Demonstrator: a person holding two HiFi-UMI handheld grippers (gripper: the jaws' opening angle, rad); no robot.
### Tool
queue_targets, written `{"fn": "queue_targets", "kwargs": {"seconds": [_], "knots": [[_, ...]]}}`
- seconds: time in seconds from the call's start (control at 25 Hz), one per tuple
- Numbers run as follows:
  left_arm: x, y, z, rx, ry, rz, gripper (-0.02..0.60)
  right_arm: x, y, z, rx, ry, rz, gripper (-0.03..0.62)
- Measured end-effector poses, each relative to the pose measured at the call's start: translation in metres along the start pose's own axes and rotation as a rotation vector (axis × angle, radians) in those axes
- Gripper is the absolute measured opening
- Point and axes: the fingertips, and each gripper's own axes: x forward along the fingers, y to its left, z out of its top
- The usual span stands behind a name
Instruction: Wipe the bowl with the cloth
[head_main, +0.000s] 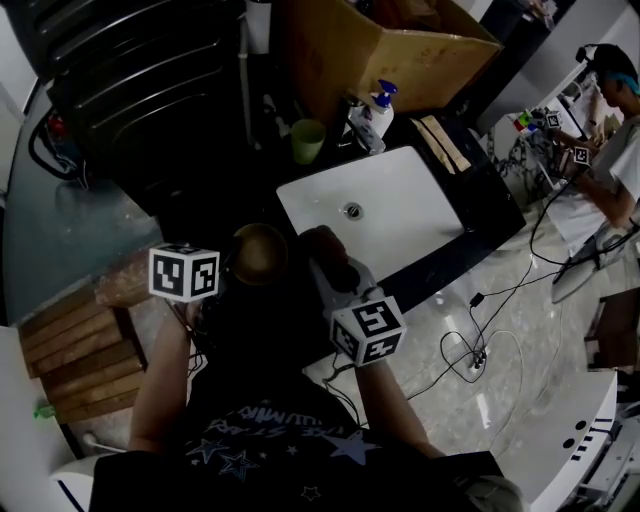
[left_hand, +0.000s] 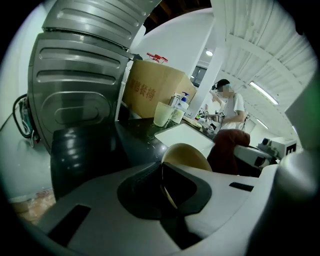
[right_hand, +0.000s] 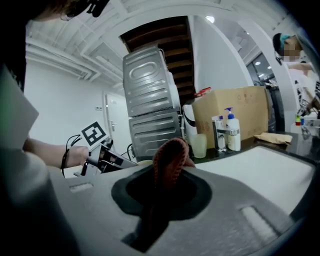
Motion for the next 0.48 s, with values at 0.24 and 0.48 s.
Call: {"fn": "queue_targets", "kwargs": {"seconds": [0.24, 0.48], "knots": [[-0.013, -0.03, -0.011, 0.061, -0.045, 0.078, 0.021, -0.006, 0.062, 0.0, -0.122, 0.094, 0.234, 0.055], [-0.027, -0.062, -0.019, 0.161, -0.101, 0.155, 0.021, 0.003, 0.084, -0.035, -0.248, 0.308, 0.274, 0.054]]}}
